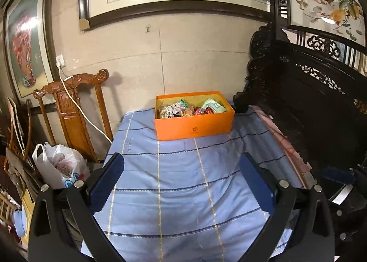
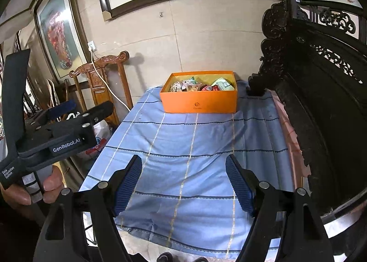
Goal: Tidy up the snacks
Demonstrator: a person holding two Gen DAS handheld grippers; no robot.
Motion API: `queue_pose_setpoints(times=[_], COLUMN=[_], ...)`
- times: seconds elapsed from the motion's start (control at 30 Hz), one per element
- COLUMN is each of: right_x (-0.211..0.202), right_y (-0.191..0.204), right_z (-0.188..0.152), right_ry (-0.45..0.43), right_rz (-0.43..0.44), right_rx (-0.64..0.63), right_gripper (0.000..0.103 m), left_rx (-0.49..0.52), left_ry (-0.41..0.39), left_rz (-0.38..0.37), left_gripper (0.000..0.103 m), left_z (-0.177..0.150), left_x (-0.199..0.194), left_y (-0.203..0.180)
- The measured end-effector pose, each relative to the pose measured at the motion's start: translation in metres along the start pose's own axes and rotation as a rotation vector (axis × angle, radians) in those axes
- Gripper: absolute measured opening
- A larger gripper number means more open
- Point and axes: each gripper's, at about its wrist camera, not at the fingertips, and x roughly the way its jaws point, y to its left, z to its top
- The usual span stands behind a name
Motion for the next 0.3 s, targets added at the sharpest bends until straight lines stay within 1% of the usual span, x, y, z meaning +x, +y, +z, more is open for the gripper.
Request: queue_pose_setpoints(times=[0.07,0.1,0.27,0.3], right_x=[-0.001,-0.001,-0.002,-0.002], right_y=[-0.001,-0.001,-0.003,-0.003], right_z=[0.0,0.0,0.0,0.0], right_ry=[-0.001,-0.003,-0.006,-0.006], right_rz=[-0.002,-0.004,-0.004,-0.002], right_rx=[0.002,0.004,0.008,0.009], right_gripper=[0.076,0.076,0.076,0.076], left_rx=[-0.012,-0.011,-0.006,-0.006], left_ry=[0.029,0.042,0.059,0.072], left_rz=[-0.033,-0.036,-0.014,-0.022], left_gripper=[0.099,0.099,0.099,0.099], left_z=[0.001,0.001,-0.002,-0.002], left_x=[0.005,0.007,0.012,0.014], left_y=[0.002,0.003,0.003,0.004])
